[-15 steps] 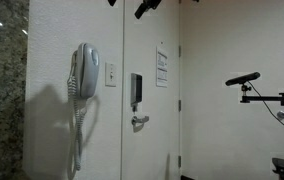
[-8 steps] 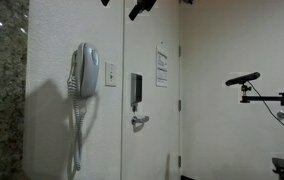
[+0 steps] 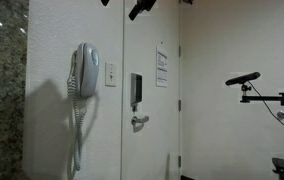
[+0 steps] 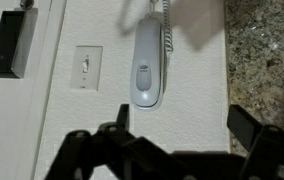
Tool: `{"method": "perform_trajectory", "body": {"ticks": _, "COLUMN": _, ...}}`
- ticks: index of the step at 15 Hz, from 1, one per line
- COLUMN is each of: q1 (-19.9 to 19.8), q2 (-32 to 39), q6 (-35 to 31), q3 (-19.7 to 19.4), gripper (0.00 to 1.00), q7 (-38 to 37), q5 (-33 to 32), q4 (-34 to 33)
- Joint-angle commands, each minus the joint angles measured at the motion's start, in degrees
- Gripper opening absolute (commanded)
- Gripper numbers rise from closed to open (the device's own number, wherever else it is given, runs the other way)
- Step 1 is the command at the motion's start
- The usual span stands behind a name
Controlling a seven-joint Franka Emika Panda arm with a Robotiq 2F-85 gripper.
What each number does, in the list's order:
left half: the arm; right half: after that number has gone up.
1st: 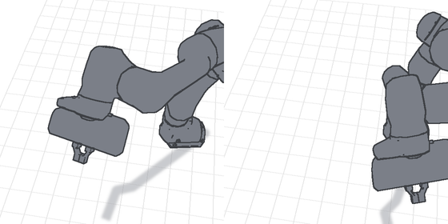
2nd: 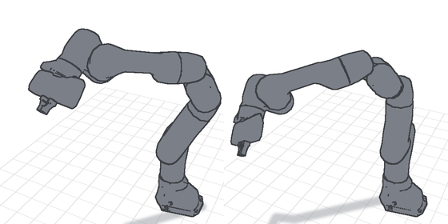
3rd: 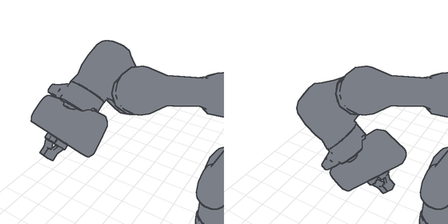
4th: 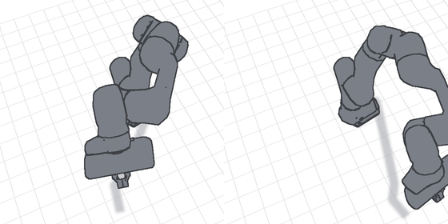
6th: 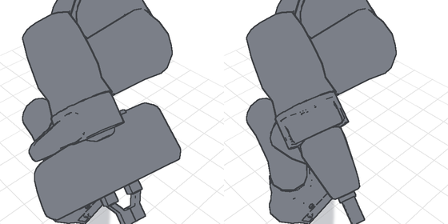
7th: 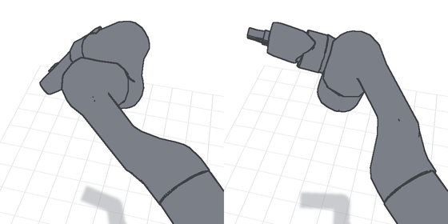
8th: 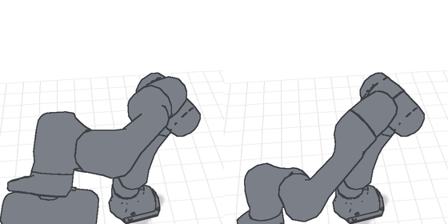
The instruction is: Unhang the phone receiver, put it on the counter, and then press the button of the thing on the wall
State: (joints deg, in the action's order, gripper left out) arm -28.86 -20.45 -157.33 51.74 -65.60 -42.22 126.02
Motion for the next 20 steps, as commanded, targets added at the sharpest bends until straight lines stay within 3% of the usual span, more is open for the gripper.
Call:
{"method": "perform_trajectory", "body": {"ticks": 1, "q1": 0.0, "q2": 0.0, "q6": 0.0, "q3": 0.0, "gripper": 1.00, "q7": 0.0, "q5": 0.0, "q4": 0.0}}
{"method": "perform_trajectory", "body": {"ticks": 6, "q1": 0.0, "q2": 0.0, "q6": 0.0, "q3": 0.0, "gripper": 1.00, "q7": 0.0, "q5": 0.0, "q4": 0.0}}
{"method": "perform_trajectory", "body": {"ticks": 10, "q1": -4.1, "q2": 0.9, "q6": -1.3, "q3": 3.3, "gripper": 1.00, "q7": -3.1, "q5": -3.8, "q4": -1.3}}
{"method": "perform_trajectory", "body": {"ticks": 20, "q1": -23.6, "q2": 3.7, "q6": -3.1, "q3": 18.6, "gripper": 1.00, "q7": -14.7, "q5": -18.8, "q4": -8.4}}
